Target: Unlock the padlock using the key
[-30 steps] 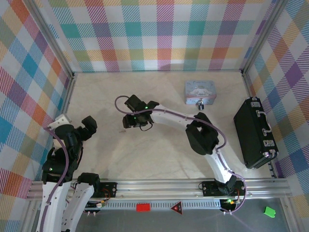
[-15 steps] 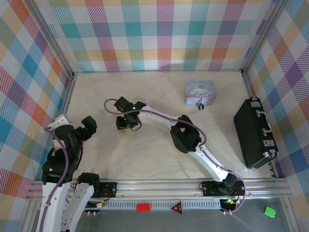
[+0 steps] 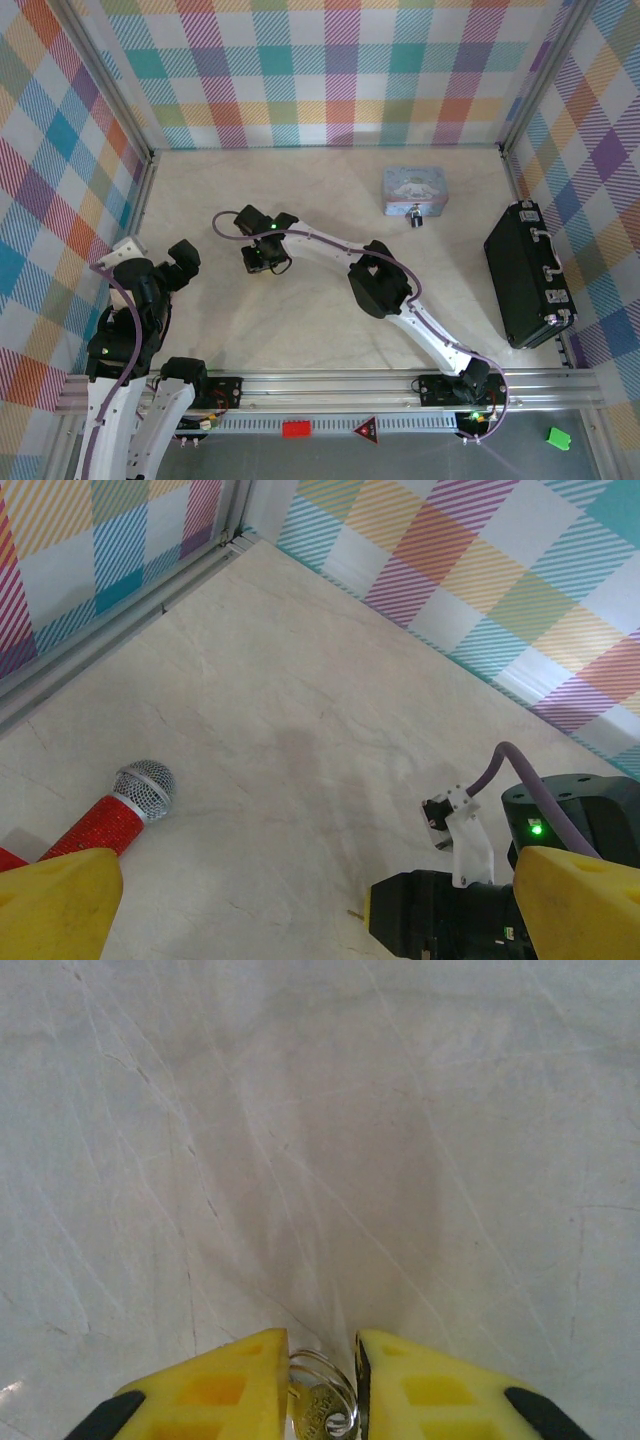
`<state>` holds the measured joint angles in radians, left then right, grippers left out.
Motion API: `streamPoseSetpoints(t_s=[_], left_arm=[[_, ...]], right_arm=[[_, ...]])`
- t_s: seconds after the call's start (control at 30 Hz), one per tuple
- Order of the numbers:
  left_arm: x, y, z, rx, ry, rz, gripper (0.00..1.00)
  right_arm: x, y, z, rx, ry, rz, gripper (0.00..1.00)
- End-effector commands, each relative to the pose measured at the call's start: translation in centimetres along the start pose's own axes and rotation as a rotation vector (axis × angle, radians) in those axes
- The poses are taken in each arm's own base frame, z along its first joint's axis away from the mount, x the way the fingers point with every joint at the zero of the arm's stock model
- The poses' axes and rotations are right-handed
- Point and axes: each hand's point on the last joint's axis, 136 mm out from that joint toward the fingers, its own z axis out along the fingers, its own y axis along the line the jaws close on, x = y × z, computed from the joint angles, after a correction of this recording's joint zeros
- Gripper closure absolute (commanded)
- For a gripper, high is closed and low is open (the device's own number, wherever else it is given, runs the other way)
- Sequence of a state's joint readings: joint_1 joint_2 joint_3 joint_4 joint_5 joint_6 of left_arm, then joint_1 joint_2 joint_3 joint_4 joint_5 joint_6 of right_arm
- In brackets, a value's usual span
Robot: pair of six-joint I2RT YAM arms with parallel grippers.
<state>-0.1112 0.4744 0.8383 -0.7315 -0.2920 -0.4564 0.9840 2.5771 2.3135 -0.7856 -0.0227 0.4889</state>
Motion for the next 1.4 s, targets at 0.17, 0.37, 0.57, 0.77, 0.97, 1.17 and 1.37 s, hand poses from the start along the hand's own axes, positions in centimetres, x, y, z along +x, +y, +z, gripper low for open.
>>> streamPoseSetpoints(t_s=[0.17,0.37,0.57,0.77,0.97,1.17,1.37], left_arm=[[0.1,0.2,0.1,-0.007,-0.008,0.002,0.00],[0.5,0.0,0.6,-0.009,0.014,0.008,0.00],[1.3,-0.6,1.7,-0.004,0.071,-0.001,0.00],[3.8,-2.3,3.8,0.043,0.211,-0.045,0.00],[7.1,-4.9,6.0,0.134,0.390,-0.107,0.00],[10.6,-8.5,7.5,0.264,0.612,-0.174,0.12],[13.3,-12.8,7.1,0.367,0.753,-0.160,0.17]], right_arm=[[4.9,0.0,2.5,0.092,0.125,-0.087,0.85],[3.3,1.2,-0.2,0.049,0.042,-0.087,0.97],[0.5,2.7,-5.6,-0.002,-0.142,-0.092,1.00],[-0.3,2.1,-9.6,-0.008,-0.295,-0.094,1.00],[0.5,0.0,-13.1,0.011,-0.450,-0.098,1.00],[1.9,-0.4,-16.7,-0.051,-0.613,-0.193,1.00],[3.6,-1.3,-18.1,-0.049,-0.674,-0.311,1.00]])
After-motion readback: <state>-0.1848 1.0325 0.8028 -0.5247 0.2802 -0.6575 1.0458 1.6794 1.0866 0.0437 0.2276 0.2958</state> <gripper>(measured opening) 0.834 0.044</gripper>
